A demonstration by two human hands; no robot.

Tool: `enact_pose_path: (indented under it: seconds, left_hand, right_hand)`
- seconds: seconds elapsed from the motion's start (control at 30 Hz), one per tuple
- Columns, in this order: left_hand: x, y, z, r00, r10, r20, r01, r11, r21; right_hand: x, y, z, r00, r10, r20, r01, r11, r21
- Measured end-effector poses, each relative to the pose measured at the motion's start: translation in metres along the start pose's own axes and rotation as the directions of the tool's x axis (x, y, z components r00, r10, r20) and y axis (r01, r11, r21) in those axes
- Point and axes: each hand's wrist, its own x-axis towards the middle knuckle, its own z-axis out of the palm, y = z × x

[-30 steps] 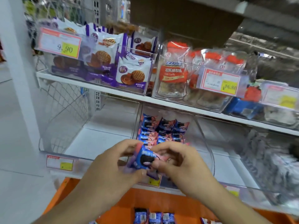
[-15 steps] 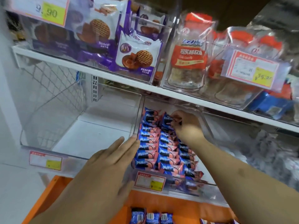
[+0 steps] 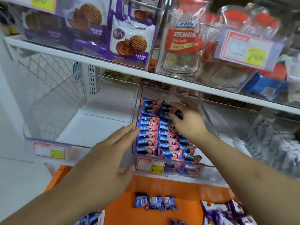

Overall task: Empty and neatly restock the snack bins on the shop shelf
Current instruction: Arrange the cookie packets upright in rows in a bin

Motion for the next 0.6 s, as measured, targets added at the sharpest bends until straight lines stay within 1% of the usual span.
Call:
enact_pose_path:
  seconds: [0.03,0.07,0.13,0.2,0.3,0.37,0.43,0.5,0.6]
  left_hand:
    - [-0.003,0.002,0.000,1.000,-0.007,0.021,0.008,1.000,-0.010]
    - [-0.004,0.008,-0.003,1.000,-0.007,0.000,0.007,1.000,-0.005]
    - [-0.010,0.021,-0.006,0.999,0.037,-0.021,-0.037,0.999,-0.026]
    - [-0.014,0.029,-0.003,0.999,0.039,-0.025,-0.041,0.997,-0.058]
    - [-0.024,0.037,0.011,0.999,0.035,0.034,-0.031,0.995,-0.100]
    - [-0.031,0.038,0.026,0.995,0.026,0.099,-0.011,0.989,-0.150]
    - [-0.039,0.035,0.048,0.985,0.014,0.172,0.015,0.986,-0.166]
    - [-0.048,0.028,0.077,0.969,0.001,0.247,0.036,0.989,-0.144]
    - [-0.063,0.007,0.119,0.927,-0.029,0.375,0.058,0.996,-0.067]
  right_hand:
    - [-0.014,-0.005,-0.012,1.000,-0.023,-0.018,0.024,0.997,0.068]
    - [-0.032,-0.011,-0.026,0.998,-0.048,-0.031,0.052,0.991,0.127]
    - [-0.072,-0.023,-0.055,0.991,-0.117,-0.064,0.127,0.973,0.191]
    - [-0.113,-0.034,-0.079,0.983,-0.161,-0.086,0.178,0.949,0.260]
    - [-0.167,-0.038,-0.093,0.978,-0.206,-0.021,0.199,0.909,0.366]
    - [-0.198,-0.034,-0.087,0.967,-0.243,0.079,0.191,0.894,0.406]
    - [-0.223,-0.023,-0.070,0.936,-0.259,0.237,0.155,0.910,0.384]
    - [-0.242,-0.002,-0.044,0.889,-0.236,0.392,0.137,0.955,0.264]
    - [-0.261,0.034,-0.003,0.813,-0.103,0.573,0.061,0.994,0.091]
